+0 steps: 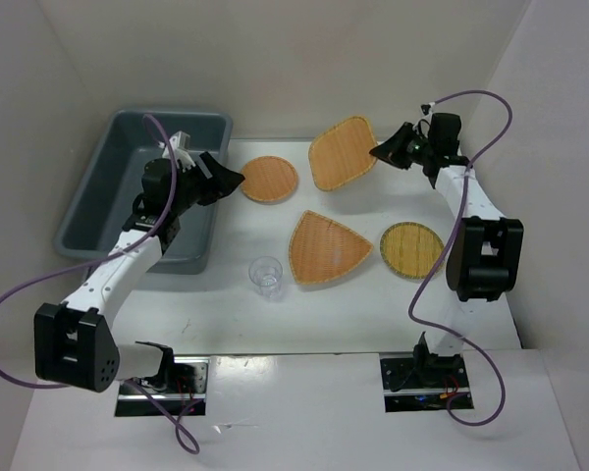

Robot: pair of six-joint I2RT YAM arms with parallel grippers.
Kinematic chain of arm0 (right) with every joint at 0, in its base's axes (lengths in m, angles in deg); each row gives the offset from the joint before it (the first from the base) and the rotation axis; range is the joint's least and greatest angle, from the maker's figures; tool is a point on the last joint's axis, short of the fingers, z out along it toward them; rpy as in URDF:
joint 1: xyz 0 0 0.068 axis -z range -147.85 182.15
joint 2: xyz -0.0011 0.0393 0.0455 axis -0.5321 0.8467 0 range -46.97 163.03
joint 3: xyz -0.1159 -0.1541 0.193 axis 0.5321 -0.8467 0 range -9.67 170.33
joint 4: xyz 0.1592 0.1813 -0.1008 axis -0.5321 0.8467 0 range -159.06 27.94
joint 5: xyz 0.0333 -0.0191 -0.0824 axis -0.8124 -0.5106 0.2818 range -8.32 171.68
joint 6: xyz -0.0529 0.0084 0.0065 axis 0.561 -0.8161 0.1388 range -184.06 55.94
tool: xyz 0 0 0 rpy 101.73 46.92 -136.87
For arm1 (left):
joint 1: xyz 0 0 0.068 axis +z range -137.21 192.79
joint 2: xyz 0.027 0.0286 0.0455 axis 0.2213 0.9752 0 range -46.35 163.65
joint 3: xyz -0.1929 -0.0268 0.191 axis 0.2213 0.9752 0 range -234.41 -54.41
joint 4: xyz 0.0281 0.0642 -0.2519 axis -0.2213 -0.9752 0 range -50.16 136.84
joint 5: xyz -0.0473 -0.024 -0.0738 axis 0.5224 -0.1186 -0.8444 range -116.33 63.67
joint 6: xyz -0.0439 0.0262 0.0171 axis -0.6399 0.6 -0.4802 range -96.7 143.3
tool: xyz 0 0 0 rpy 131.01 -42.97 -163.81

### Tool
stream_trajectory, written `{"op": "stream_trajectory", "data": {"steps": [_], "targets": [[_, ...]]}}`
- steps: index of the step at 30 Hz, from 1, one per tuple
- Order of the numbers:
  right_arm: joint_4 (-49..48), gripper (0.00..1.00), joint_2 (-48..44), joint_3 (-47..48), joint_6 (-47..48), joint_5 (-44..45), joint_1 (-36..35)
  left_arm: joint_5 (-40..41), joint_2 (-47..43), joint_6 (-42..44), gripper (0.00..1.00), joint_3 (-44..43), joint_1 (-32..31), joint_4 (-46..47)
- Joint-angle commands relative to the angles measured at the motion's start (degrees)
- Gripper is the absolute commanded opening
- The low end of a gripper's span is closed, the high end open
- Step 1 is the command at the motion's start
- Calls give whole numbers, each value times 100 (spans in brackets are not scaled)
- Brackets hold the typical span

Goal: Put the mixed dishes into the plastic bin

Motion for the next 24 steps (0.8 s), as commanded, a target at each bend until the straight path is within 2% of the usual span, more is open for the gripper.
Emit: {"op": "stream_trajectory", "data": {"steps": [1, 3, 4, 6, 11, 16, 24], "targets": [[-426, 0, -582, -68, -146, -342, 34, -395, 134, -433, 77, -152, 25, 1338], [-487, 0, -652, -120, -260, -613, 34, -475, 318, -767, 75, -82, 25, 1821], [-557, 0, -722, -121, -426, -693, 34, -562, 389, -881, 76, -29, 25, 1988], [-741, 0, -801, -278, -602, -947, 34, -633, 617, -1189, 86, -29, 25, 2445], [-847, 0, -1109, -384, -857, -1063, -106, -765, 1109, -1313, 88, -29, 25, 2806], [-1084, 0, -1223, -437, -1183, -1326, -361, -852, 1575, -1523, 78, 24, -80, 3035], [-1515, 0, -1277, -489, -1631, -1580, -722, -1055, 2392, -2130, 76, -178, -204, 3624]]}}
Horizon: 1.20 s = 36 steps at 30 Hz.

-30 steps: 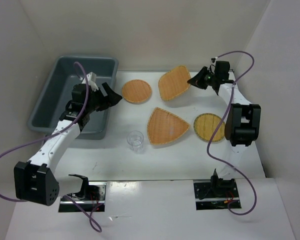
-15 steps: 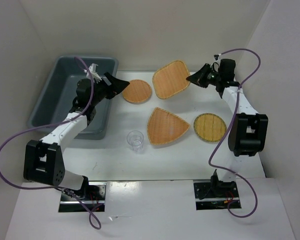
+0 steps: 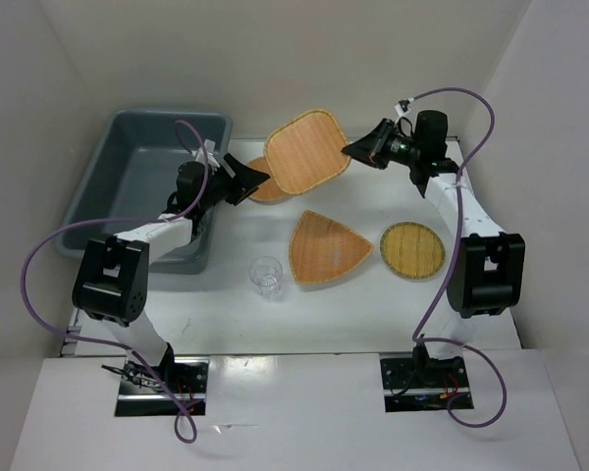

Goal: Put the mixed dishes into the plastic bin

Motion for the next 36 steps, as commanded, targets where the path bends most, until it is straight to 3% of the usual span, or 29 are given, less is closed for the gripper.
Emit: {"op": "stream_trajectory", "data": {"steps": [1, 11, 23, 36], "targets": [[-823, 0, -376, 24, -462, -414, -128, -266, 113, -310, 76, -248, -23, 772], [-735, 0, -157, 313, -366, -353, -330, -266, -131, -538, 78, -319, -23, 825], [-629, 0, 238, 788, -260, -300, -111, 58, -686, -91, 78, 15, -23, 289], [-778, 0, 485, 1052, -462, -458, -110, 59, -625, -90, 78, -2, -23, 236]]}}
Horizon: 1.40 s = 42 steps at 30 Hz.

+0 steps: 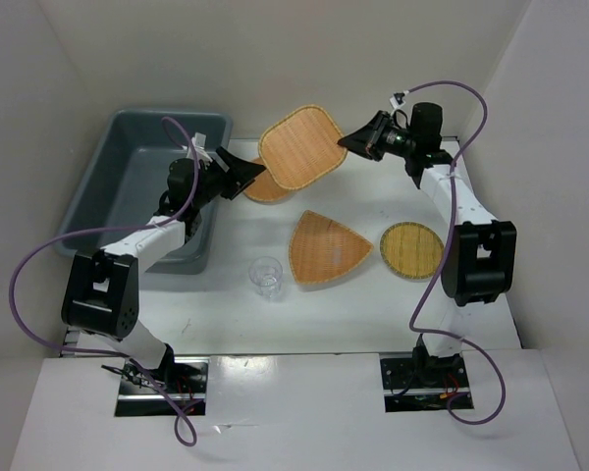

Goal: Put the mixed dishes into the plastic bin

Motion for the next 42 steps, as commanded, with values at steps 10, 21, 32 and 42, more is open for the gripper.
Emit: {"op": "stream_trajectory", "data": {"steps": [10, 21, 32, 42], "targets": [[-773, 0, -57, 295, -477, -483, -121, -136, 555, -346, 73, -441, -12, 813], [-712, 0, 128, 242, -424, -483, -482, -137, 908, -610, 25, -934, -12, 928], [-97, 81, 75, 392, -37, -159, -360, 92, 514, -523, 0, -1275, 304, 322], [-193, 93, -531, -258, 129, 106, 264, 1162, -392, 58, 0, -1523, 2343, -1540]]}}
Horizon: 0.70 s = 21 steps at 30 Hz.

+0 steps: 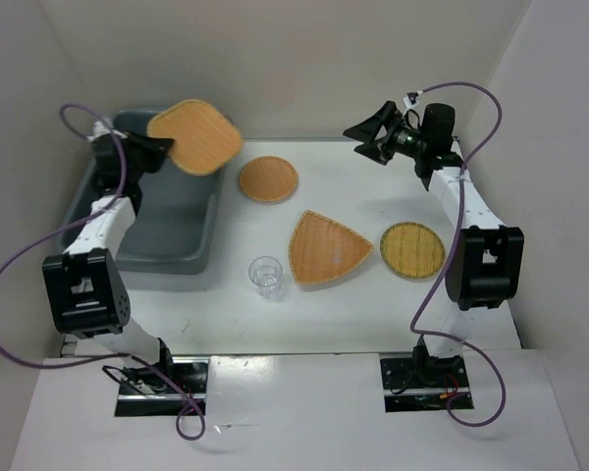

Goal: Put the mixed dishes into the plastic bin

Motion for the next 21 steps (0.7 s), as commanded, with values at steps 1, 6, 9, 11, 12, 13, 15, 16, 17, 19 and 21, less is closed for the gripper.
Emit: {"op": "stream_trajectory", "data": {"steps": [1, 6, 9, 11, 12, 13, 15, 16, 17, 19, 21], "targets": [[-182, 93, -420, -228, 177, 84, 75, 764, -678, 241, 0, -285, 492, -646], [-130, 93, -543, -456, 310, 207, 75, 1415, -820, 57, 0, 416, 879, -949], [-130, 93, -595, -510, 362, 259, 75, 1670, -820, -153, 0, 663, 1011, -949], [-77, 93, -596, -510, 415, 260, 75, 1785, -820, -302, 0, 874, 1064, -897], [-77, 93, -596, -510, 415, 312, 75, 1881, -768, -364, 0, 927, 1117, -844], [-77, 93, -596, -510, 415, 312, 75, 1951, -767, -365, 0, 928, 1117, -844], [-77, 93, -596, -510, 415, 312, 75, 2119, -706, -496, 0, 1050, 1117, -783], [-77, 93, -596, -510, 415, 312, 75, 2189, -653, -496, 0, 1051, 1117, -782], [-77, 93, -596, -510, 415, 312, 75, 2268, -653, -592, 0, 1103, 1117, -704], [-77, 93, -596, -510, 415, 312, 75, 2453, -513, -759, 0, 1165, 1117, -545], [-77, 93, -596, -510, 415, 312, 75, 2671, -425, -891, 0, 1226, 1117, -475]]}}
